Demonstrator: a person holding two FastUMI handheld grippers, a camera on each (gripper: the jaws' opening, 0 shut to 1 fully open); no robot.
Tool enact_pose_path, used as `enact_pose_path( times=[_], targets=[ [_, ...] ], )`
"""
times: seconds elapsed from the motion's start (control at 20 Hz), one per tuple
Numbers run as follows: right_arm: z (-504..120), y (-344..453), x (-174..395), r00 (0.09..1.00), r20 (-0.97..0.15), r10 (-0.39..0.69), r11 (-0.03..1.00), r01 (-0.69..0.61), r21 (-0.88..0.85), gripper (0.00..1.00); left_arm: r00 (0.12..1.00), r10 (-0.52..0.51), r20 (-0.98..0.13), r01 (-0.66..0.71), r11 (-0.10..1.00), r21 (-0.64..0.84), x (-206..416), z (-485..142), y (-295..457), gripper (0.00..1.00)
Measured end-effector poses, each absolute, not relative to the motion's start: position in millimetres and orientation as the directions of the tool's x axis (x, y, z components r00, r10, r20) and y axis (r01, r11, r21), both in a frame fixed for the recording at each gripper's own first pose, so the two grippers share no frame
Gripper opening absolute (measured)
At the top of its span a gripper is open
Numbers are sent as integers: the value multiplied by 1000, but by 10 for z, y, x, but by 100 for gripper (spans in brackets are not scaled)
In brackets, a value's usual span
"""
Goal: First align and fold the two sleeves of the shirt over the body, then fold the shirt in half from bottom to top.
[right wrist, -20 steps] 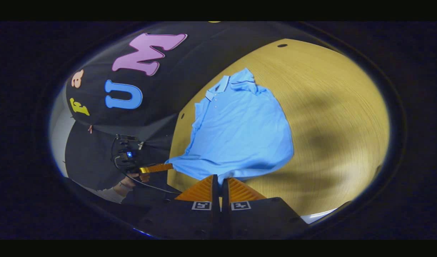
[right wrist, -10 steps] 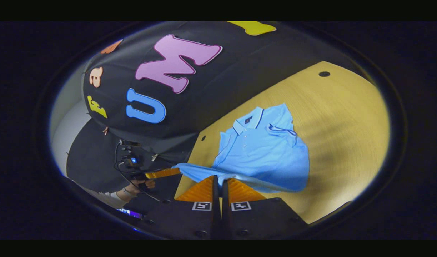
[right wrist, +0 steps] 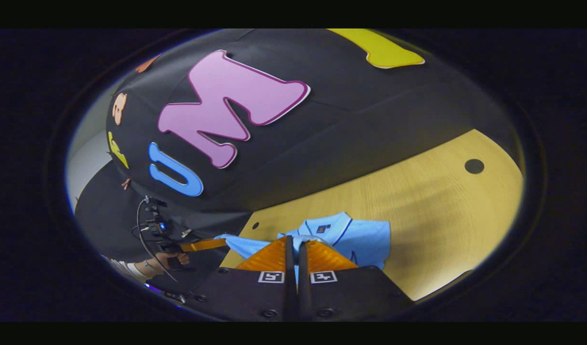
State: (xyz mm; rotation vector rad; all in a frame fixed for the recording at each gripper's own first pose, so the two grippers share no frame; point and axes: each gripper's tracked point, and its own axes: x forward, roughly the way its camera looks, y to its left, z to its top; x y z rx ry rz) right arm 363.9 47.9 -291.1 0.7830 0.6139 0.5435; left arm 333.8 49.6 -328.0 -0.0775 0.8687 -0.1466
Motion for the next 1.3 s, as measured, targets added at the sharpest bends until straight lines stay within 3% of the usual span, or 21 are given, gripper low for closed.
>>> enact_pose_path(
  times=[0.1,0.15,0.2,0.25,0.3,0.35,0.4,0.5,0.55,0.6,0.75,0.8,0.85,0.9,0.95,1.0,1.05,1.3],
  targets=[
    [-3198,496,4057,697,-353,624,639,-195,745,0,634,-96,-767,34,995,-97,3664,-3516,578,6],
    [-3395,521,4240,695,-382,609,663,-182,726,5,628,-79,-774,4,995,-99,3786,-3671,581,6],
    [-3583,529,4372,688,-411,598,681,-166,713,0,619,-52,-783,-26,996,-87,3876,-3838,631,11],
    [-3774,562,4477,679,-439,589,691,-141,709,5,603,-19,-797,-53,997,-64,3924,-4014,692,6],
    [-3934,590,4526,670,-460,583,696,-118,709,0,584,16,-812,-81,996,-38,3937,-4193,740,6],
    [-4074,613,4531,660,-483,575,704,-98,703,11,564,37,-825,-93,995,-19,3941,-4332,773,6],
    [-4217,652,4539,646,-507,570,716,-87,693,11,551,64,-832,-106,994,6,3950,-4430,822,6],
    [-4438,653,4540,629,-549,551,747,-77,661,5,540,96,-836,-123,992,35,3981,-4586,874,7],
    [-4494,644,4530,628,-564,537,761,-72,644,5,541,104,-835,-129,991,40,4008,-4640,883,17],
    [-4519,635,4549,632,-568,527,767,-66,638,0,542,110,-833,-136,990,43,4024,-4681,905,17],
    [-4461,579,4585,644,-565,515,761,-41,647,5,567,120,-815,-168,985,28,4065,-4629,967,58],
    [-4445,569,4564,645,-568,511,767,-43,641,24,576,125,-808,-176,984,27,4060,-4573,996,72],
    [-4406,518,4532,647,-574,503,779,-52,625,36,585,136,-800,-184,982,32,4031,-4489,1042,86],
    [-4361,482,4492,649,-578,495,793,-65,606,54,595,140,-791,-187,982,34,4017,-4403,1082,88],
    [-4300,438,4463,654,-583,483,811,-81,580,62,607,152,-780,-188,981,45,3996,-4283,1119,98],
    [-4238,396,4431,662,-586,467,829,-98,551,82,623,163,-765,-188,981,56,3987,-4152,1162,98],
    [-4131,354,4393,672,-587,451,847,-113,520,96,636,161,-754,-182,982,55,3969,-4019,1164,98],
    [-3379,260,4049,758,-539,366,908,-165,385,98,754,114,-647,-76,993,86,3653,-3112,914,98]
  ],
)
